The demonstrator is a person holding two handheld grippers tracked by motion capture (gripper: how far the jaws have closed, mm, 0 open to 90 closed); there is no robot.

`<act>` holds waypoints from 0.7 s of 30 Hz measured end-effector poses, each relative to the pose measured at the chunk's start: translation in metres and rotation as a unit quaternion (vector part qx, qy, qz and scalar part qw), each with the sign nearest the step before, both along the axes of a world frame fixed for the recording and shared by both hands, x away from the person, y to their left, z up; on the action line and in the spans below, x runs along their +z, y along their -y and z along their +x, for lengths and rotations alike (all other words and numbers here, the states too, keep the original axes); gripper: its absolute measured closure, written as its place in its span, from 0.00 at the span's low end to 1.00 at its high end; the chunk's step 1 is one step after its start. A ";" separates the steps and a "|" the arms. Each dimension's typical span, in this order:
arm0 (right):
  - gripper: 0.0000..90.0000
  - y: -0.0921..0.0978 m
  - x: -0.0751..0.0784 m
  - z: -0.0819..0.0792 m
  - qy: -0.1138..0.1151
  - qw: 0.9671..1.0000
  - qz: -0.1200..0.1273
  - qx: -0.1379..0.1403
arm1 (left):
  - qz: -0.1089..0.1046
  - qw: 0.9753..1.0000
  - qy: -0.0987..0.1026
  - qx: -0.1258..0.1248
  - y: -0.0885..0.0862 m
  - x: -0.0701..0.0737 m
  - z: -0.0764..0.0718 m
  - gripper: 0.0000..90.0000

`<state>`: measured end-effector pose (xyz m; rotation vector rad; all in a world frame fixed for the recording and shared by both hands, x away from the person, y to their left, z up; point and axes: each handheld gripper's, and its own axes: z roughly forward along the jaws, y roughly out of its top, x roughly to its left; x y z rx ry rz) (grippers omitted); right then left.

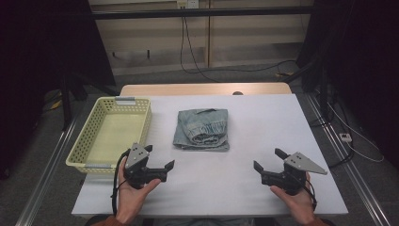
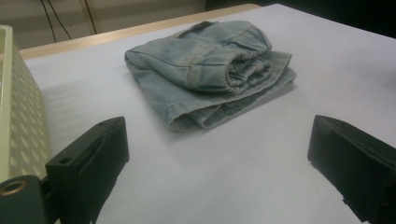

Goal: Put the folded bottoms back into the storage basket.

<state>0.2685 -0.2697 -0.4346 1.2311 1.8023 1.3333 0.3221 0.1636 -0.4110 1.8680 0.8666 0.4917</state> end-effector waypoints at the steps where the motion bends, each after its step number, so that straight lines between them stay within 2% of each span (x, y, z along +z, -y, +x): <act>1: 0.09 0.000 0.000 0.000 0.000 1.000 0.000 0.000 | 0.004 1.000 0.002 0.001 0.001 0.001 0.000 0.06; 4: 0.09 -0.002 0.001 -0.001 0.001 1.000 -0.003 0.002 | -0.002 1.000 -0.003 -0.001 0.003 0.003 0.001 0.06; 8: 0.09 -0.003 0.001 -0.001 0.000 1.000 -0.004 0.004 | 0.007 1.000 0.006 -0.012 0.011 0.007 0.004 0.05; 9: 0.09 -0.003 0.001 -0.001 0.000 1.000 -0.004 0.004 | 0.004 1.000 0.005 -0.014 0.012 0.007 0.006 0.05; 10: 0.09 -0.003 0.001 -0.001 0.000 1.000 -0.003 0.004 | -0.007 1.000 -0.003 -0.015 0.013 0.008 0.011 0.06; 15: 0.09 -0.001 0.000 0.000 -0.003 1.000 -0.003 0.004 | -0.006 1.000 -0.007 -0.018 0.018 0.011 0.020 0.06; 18: 0.09 -0.001 0.000 0.001 -0.003 1.000 -0.003 0.003 | -0.009 0.999 -0.022 -0.023 0.024 0.016 0.027 0.06; 21: 0.09 -0.002 0.000 0.001 -0.004 1.000 -0.003 0.006 | 0.002 0.999 -0.025 -0.027 0.030 0.019 0.027 0.06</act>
